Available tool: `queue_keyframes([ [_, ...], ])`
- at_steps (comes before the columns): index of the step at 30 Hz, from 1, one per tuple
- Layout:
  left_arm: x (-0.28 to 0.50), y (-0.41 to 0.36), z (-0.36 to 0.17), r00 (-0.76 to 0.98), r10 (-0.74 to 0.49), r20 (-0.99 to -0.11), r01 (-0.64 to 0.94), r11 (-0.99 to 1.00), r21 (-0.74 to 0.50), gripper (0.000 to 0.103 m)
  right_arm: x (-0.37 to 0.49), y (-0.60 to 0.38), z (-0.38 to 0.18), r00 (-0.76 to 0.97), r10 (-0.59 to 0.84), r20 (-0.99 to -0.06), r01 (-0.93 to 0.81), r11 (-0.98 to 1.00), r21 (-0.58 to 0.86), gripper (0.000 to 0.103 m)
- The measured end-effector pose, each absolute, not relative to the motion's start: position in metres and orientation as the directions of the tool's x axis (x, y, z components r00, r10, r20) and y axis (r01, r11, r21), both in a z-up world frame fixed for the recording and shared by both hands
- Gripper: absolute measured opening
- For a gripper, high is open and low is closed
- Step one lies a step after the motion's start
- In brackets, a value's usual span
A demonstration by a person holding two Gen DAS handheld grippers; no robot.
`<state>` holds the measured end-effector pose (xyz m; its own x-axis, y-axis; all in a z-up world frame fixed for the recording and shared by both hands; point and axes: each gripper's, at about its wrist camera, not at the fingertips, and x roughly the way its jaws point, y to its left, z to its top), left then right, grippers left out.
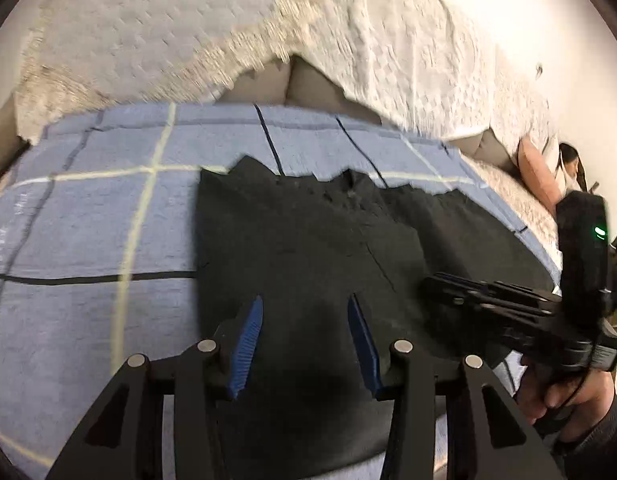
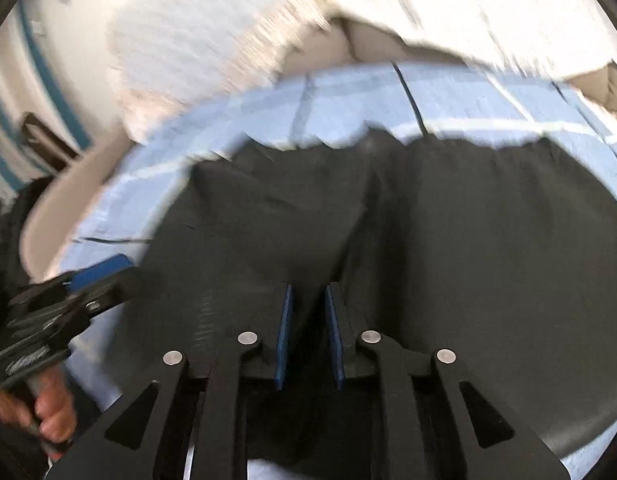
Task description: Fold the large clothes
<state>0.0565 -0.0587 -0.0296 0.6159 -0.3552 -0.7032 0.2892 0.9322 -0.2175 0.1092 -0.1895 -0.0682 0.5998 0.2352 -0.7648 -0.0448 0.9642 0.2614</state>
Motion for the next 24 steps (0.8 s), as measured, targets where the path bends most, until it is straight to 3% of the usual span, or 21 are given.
queue_keyframes([
  [4,0.056,-0.07,-0.046,0.632,-0.314,-0.708,0.294,0.943,-0.155,0.046,0.107,-0.195,-0.069,0.613,0.261,-0.746,-0.071,0.958,0.277,0.025],
  [5,0.054,-0.068,-0.044,0.633,-0.316,-0.707,0.291,0.943,-0.161,0.046,0.101,-0.199,-0.065,0.619,0.255,-0.743,-0.068,0.96,0.273,0.032],
  [9,0.049,-0.063,-0.029,0.627,-0.358,-0.692,0.285,0.932,-0.224,0.045,0.081,-0.23,-0.048,0.674,0.278,-0.684,-0.04,0.939,0.342,0.036],
  [13,0.046,-0.076,-0.023,0.639,-0.384,-0.667,0.322,0.92,-0.221,0.046,0.066,-0.298,-0.044,0.738,0.225,-0.637,0.122,0.883,0.453,0.036],
  [16,0.055,-0.087,-0.039,0.614,-0.361,-0.702,0.321,0.927,-0.196,0.046,0.051,-0.351,-0.058,0.752,0.174,-0.635,0.28,0.788,0.548,0.036],
  [19,0.055,-0.09,-0.049,0.622,-0.342,-0.704,0.323,0.932,-0.168,0.046,0.026,-0.402,-0.079,0.797,0.196,-0.571,0.361,0.602,0.712,0.007],
  [24,0.056,-0.091,-0.043,0.616,-0.335,-0.713,0.316,0.934,-0.166,0.046,0.018,-0.412,-0.066,0.809,0.143,-0.571,0.394,0.589,0.706,0.009],
])
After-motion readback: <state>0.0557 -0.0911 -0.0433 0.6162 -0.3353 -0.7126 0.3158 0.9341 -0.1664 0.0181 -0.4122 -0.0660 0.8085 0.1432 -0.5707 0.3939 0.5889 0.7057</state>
